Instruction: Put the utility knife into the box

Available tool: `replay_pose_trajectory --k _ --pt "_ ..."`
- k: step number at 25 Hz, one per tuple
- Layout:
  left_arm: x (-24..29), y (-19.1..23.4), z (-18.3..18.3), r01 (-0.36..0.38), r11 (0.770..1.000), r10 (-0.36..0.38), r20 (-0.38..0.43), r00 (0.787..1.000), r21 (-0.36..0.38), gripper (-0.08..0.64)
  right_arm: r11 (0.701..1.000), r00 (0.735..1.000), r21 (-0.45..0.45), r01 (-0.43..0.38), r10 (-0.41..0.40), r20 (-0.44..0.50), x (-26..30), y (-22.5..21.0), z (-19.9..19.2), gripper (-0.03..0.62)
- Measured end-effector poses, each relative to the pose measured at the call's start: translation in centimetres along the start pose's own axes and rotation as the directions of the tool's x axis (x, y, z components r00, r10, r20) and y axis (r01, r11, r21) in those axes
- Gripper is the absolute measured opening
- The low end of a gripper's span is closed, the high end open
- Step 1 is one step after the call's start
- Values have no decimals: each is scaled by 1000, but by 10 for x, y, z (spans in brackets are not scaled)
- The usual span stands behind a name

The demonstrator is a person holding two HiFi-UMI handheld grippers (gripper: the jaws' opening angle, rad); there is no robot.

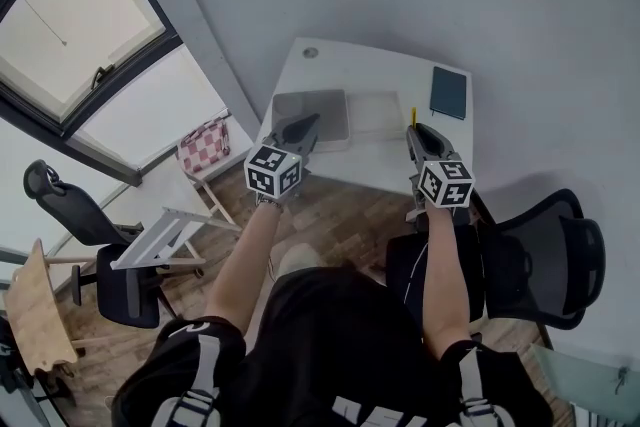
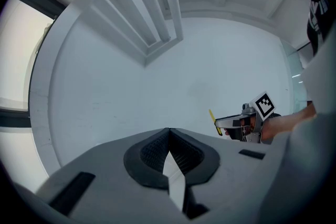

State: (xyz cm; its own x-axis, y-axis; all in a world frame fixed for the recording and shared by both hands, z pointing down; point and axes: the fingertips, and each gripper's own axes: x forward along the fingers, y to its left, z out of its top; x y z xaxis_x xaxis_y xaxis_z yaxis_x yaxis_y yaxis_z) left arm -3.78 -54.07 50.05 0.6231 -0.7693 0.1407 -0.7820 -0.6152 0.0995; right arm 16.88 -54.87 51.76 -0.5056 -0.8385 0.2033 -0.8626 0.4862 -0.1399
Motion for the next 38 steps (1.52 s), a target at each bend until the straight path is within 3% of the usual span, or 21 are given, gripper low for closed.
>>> replay_pose_trajectory --k 12,28,38 --pt "47 9 3 41 999 -41 -8 999 1 25 1000 1000 5 15 -15 -5 24 -24 4 72" --pt "131 73 5 98 995 -99 -50 994 -14 25 997 997 43 68 -66 -47 106 -72 3 72" --pt "174 118 -14 133 990 -137 -113 984 -45 25 993 983 73 96 -83 -163 164 -90 -37 72"
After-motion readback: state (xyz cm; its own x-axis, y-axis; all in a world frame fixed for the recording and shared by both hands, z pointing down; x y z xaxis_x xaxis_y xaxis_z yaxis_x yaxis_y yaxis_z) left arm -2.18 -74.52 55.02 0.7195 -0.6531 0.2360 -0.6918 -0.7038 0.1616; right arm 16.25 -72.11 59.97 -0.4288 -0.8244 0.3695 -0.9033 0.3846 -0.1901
